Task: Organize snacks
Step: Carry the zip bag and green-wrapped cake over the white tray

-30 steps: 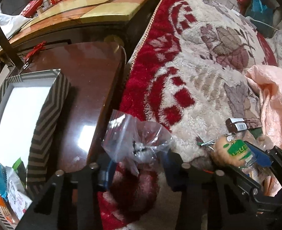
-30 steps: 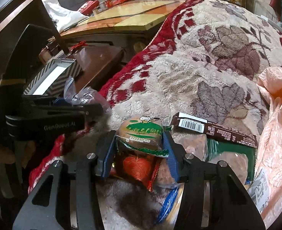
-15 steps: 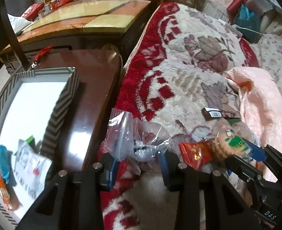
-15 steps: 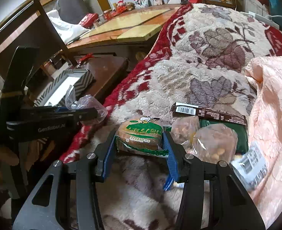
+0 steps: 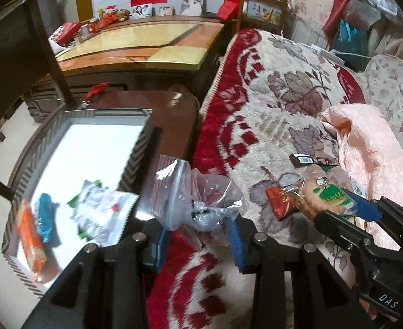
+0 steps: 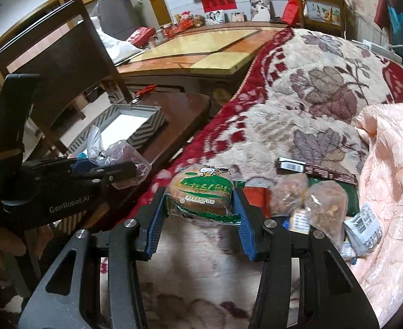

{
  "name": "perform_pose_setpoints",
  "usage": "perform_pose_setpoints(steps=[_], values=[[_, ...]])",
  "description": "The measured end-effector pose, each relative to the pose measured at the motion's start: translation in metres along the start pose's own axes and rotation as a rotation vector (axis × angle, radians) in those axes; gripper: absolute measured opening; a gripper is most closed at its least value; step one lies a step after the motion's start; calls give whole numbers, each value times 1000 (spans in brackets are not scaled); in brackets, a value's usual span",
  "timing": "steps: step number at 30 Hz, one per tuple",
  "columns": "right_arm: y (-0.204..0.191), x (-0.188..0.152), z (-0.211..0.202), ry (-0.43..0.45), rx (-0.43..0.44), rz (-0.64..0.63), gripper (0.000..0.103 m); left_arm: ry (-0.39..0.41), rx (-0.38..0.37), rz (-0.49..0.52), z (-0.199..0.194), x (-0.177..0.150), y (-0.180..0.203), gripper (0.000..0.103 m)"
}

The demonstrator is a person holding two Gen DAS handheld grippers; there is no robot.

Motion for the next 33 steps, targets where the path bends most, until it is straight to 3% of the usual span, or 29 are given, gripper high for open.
perform_pose_setpoints(steps=[15,33], values=[[-67,15,5,-9,53,-112,47,73,80,-81,-31,-7,-62,40],[-121,26,14,-27,92,-206,47,112,145,-156,-50,-17,-114,40]])
Point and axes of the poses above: each gripper's, at about its wrist camera, not at the fingertips, and z roughly the way its jaws point, y to its right, x to its top, the point moved 1 cm from there along z, roughly the way its jaws point, and after that the axes turned 5 degrees about -z, right-handed, at the moved point
